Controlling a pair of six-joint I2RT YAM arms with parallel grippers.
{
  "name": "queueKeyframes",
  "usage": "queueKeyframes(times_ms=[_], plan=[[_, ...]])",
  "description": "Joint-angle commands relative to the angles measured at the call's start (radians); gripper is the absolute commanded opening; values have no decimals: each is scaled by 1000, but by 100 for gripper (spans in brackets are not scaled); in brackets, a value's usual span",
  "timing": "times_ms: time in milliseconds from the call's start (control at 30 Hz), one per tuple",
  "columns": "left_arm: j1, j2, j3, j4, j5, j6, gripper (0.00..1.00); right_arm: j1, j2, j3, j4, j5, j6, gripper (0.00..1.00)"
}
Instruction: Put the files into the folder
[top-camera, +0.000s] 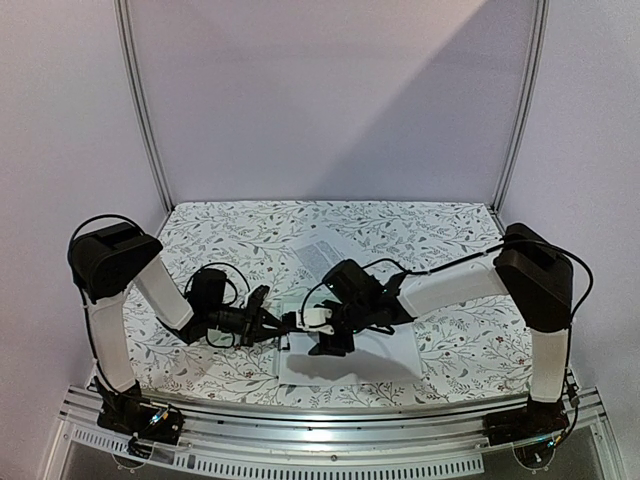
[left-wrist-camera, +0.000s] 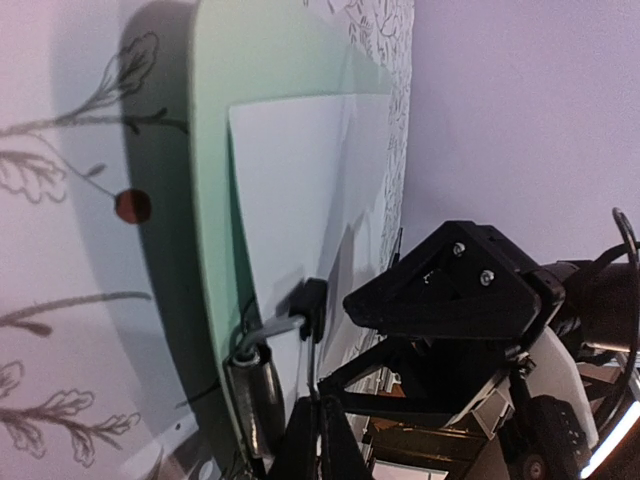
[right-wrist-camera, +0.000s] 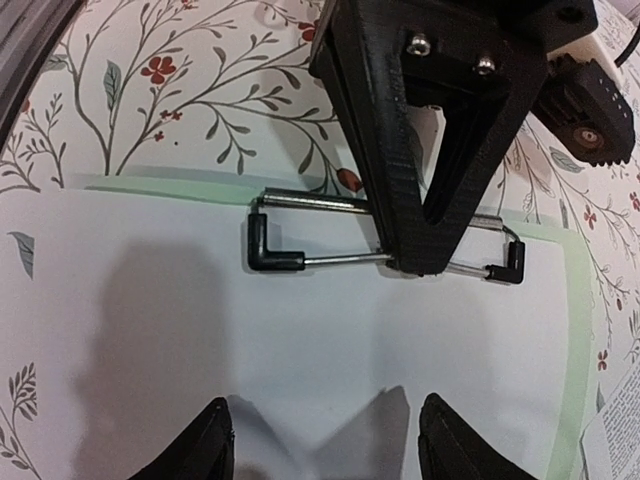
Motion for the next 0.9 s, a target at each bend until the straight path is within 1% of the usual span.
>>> queueKeyframes(times_ms=[0,67,267,500,867], plan=[[2,37,-19,-48,11,-4,0,-15,90,52,-135,8,38,62],[2,36,-20,-48,12,-5,0,-16,112,79,-170,8,47,62],[0,34,-22,-47,12,-6,0,-17,110,63,-168,17,31,61],[2,32,-25,-49,10,-7,0,-28,122,73,-238,46,22,61],[4,41,-16,-52,10,-7,0,-33,148,96,-376,-8,5,60]])
